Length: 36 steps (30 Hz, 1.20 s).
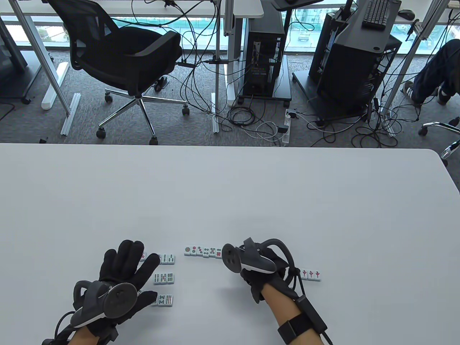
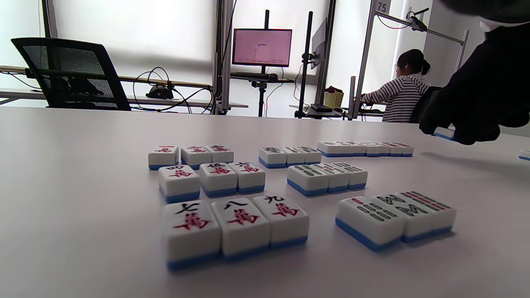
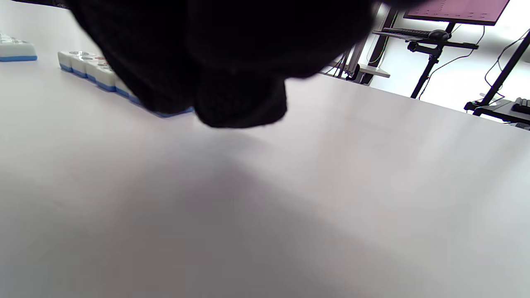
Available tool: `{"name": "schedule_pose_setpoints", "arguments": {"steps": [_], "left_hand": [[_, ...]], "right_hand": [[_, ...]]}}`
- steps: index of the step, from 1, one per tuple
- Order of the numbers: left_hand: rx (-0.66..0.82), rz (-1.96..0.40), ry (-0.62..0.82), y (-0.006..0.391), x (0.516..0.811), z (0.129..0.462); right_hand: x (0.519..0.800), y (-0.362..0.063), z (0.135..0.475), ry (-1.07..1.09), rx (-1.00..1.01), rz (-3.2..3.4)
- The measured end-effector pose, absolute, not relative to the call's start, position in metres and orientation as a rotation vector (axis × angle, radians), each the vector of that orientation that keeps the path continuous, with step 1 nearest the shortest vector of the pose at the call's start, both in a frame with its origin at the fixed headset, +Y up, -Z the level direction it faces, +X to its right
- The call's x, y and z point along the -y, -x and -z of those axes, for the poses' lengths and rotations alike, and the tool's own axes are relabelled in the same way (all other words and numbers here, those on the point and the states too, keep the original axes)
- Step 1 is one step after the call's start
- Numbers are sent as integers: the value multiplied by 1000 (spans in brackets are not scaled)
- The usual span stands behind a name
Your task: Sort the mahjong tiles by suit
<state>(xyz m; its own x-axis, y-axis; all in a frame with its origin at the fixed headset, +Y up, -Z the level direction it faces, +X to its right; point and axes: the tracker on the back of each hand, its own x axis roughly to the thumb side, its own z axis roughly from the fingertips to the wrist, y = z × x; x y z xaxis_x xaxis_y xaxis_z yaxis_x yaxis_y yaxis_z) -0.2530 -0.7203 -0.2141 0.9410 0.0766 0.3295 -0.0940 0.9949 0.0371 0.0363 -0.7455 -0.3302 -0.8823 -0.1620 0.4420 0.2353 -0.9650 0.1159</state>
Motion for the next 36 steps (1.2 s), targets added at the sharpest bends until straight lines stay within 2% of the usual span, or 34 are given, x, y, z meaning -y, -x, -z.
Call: {"name": "schedule_pose_setpoints", "arguments": {"steps": [9, 14, 18, 23, 28, 33, 36], "left_hand": [[338, -110, -71, 255, 718, 214], [340, -110, -67, 255, 718, 214], [339, -100, -58, 255, 720, 214], [338, -101, -54, 255, 720, 214], [337, -97, -47, 255, 721, 214], [323, -81, -35, 255, 723, 215], [318, -77, -28, 254, 724, 215]], "right_hand": [[757, -19, 353, 650, 304, 2896], [764, -16, 352, 652, 307, 2850], [759, -21, 345, 669, 308, 2851], [738, -52, 326, 681, 230, 2867], [729, -103, 302, 596, 321, 2834], [734, -150, 286, 513, 487, 2842], [743, -165, 280, 514, 511, 2840]]}}
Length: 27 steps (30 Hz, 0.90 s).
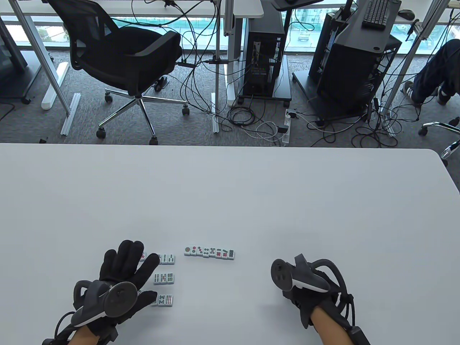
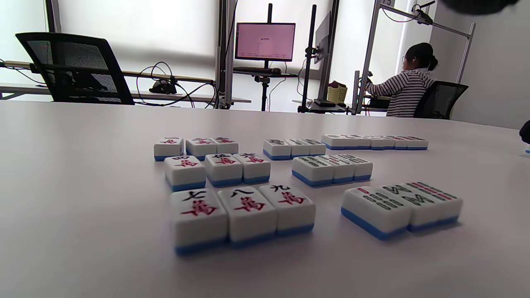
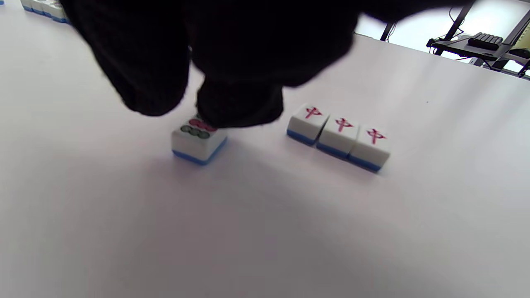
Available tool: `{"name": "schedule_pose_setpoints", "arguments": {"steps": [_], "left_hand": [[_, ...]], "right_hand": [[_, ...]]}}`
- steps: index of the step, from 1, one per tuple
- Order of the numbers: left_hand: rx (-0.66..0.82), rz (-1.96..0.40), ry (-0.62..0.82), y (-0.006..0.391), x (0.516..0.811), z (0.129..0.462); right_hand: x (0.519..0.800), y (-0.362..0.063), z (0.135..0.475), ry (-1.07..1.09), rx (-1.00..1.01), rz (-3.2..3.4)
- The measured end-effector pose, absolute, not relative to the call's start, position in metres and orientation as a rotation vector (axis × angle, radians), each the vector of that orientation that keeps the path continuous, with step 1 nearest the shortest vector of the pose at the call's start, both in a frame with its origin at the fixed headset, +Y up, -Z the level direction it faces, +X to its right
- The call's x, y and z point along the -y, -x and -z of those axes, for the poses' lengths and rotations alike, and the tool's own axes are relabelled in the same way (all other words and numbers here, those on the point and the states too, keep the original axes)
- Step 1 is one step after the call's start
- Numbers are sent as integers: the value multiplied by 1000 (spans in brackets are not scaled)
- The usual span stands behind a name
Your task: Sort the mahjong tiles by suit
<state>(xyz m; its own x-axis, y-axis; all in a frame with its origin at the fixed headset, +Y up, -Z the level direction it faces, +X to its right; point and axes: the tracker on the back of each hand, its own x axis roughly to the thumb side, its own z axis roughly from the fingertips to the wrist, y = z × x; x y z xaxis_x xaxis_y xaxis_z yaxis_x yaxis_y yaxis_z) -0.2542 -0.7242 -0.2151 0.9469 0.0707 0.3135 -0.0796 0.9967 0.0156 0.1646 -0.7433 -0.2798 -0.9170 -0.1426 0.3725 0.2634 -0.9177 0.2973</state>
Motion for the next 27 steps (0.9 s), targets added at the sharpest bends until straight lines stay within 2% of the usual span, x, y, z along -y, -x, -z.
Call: {"name": "schedule_pose_setpoints", "arguments": {"steps": [5, 8, 13, 16, 21, 24, 27], "left_hand": [[311, -63, -16, 253, 726, 216], [310, -58, -15, 252, 726, 216], [307, -75, -13, 254, 726, 217], [307, -77, -7, 254, 726, 217], [307, -82, -11, 255, 725, 218], [307, -87, -16, 255, 724, 217], [312, -88, -16, 256, 725, 218]], "right_hand": [[760, -167, 275, 506, 470, 2776], [763, -161, 273, 548, 353, 2773], [759, -151, 280, 545, 459, 2738], [745, -138, 291, 519, 556, 2813], [726, -102, 311, 603, 288, 2938], [732, -81, 322, 631, 142, 2927], [743, -64, 331, 637, 144, 2902]]}}
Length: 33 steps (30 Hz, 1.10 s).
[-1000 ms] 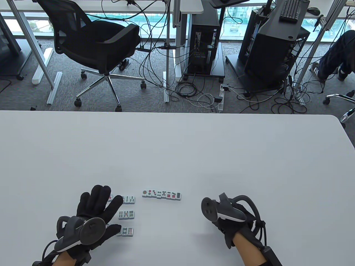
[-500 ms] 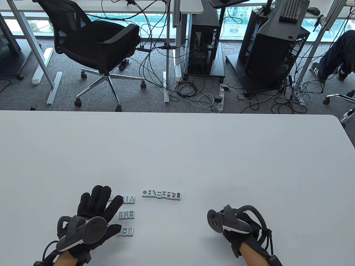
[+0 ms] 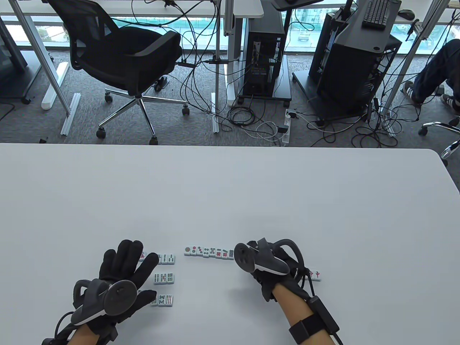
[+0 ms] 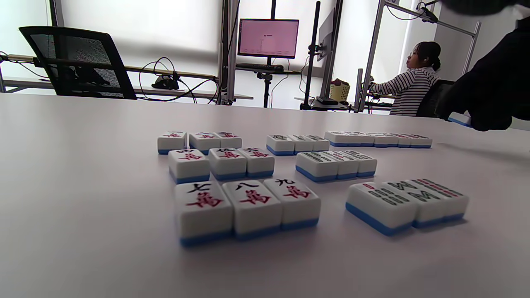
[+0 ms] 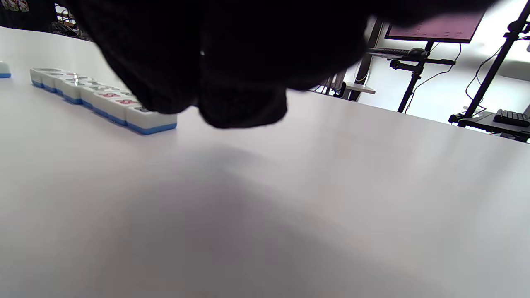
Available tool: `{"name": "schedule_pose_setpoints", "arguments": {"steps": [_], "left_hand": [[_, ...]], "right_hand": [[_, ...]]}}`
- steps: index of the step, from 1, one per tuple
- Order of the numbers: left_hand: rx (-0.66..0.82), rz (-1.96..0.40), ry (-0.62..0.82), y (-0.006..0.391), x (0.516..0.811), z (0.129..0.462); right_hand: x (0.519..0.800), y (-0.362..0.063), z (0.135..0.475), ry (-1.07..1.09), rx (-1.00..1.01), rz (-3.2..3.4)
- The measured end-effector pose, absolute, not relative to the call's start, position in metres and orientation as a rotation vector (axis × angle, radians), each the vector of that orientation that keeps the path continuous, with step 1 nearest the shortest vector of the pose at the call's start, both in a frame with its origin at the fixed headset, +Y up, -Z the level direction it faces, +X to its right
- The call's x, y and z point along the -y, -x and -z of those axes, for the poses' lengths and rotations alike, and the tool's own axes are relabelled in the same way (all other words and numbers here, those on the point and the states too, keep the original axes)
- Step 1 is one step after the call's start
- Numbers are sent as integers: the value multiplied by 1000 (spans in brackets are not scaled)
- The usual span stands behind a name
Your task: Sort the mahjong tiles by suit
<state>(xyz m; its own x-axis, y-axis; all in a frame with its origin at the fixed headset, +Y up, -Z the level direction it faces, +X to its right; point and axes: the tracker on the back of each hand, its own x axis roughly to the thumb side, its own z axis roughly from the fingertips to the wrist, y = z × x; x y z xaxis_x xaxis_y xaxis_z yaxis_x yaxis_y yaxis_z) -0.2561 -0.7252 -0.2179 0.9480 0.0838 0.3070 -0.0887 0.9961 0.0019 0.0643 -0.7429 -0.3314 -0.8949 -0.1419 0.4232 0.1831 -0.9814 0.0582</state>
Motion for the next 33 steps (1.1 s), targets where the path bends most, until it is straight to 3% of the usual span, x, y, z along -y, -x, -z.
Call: {"name": "schedule_pose_setpoints", "arguments": {"steps": [10, 22, 29, 33], "left_hand": [[313, -110, -26, 258, 723, 218], [320, -106, -28, 258, 725, 218], [320, -102, -28, 258, 725, 218], [319, -97, -25, 257, 726, 218]], "right_hand": [[760, -51, 349, 628, 226, 2939], [766, -46, 344, 667, 204, 2913], [750, -66, 324, 728, 71, 2923], [730, -100, 302, 733, -90, 2983]]}}
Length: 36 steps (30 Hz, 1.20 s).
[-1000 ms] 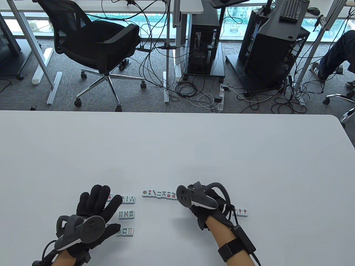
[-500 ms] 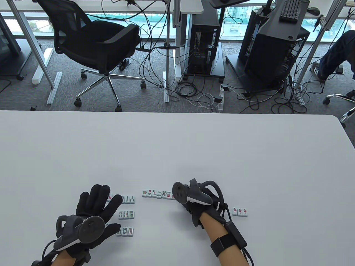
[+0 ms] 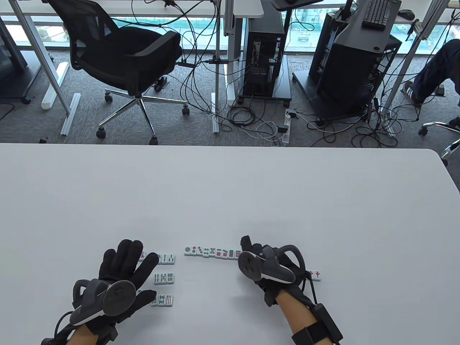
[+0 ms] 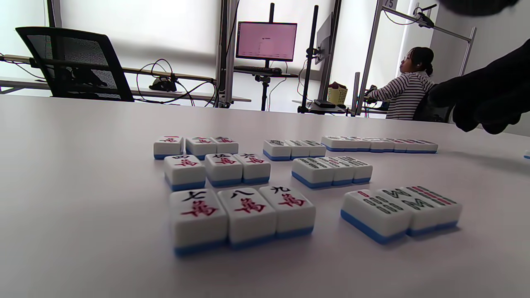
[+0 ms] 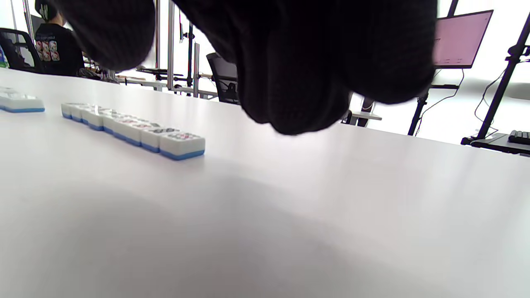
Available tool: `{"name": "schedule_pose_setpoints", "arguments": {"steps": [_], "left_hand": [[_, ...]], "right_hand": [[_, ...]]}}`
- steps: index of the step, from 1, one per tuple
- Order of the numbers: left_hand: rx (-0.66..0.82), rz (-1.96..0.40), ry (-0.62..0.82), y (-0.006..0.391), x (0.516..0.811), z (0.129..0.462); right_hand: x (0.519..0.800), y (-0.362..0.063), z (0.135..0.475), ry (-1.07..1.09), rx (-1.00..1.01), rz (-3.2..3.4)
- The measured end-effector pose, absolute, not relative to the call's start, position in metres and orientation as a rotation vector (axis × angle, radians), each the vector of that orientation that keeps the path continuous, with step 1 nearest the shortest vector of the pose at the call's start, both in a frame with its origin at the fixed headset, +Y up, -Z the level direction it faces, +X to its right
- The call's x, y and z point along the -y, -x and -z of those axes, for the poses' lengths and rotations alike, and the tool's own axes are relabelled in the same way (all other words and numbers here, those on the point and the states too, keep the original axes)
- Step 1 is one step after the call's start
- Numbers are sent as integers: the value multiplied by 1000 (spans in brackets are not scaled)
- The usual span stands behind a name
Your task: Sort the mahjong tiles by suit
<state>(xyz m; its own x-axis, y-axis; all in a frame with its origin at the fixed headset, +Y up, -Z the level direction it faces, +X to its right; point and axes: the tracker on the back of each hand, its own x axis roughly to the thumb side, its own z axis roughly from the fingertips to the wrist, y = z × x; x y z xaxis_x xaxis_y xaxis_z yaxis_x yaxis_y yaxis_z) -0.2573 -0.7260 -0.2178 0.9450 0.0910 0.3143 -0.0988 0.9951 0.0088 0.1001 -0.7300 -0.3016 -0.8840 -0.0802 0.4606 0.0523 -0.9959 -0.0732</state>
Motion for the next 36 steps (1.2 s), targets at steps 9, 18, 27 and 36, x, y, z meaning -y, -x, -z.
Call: {"name": "schedule_pose_setpoints", "arguments": {"steps": [9, 18, 27, 36], "left_hand": [[299, -52, -11, 256, 730, 219], [250, -10, -27, 262, 729, 220], [314, -47, -91, 264, 723, 219], [331, -304, -413, 272, 660, 205]], "right_hand": [[700, -189, 259, 606, -266, 3084], [715, -234, 239, 544, -402, 3132], [723, -234, 241, 517, -391, 3132], [724, -234, 240, 548, -399, 3181]]}}
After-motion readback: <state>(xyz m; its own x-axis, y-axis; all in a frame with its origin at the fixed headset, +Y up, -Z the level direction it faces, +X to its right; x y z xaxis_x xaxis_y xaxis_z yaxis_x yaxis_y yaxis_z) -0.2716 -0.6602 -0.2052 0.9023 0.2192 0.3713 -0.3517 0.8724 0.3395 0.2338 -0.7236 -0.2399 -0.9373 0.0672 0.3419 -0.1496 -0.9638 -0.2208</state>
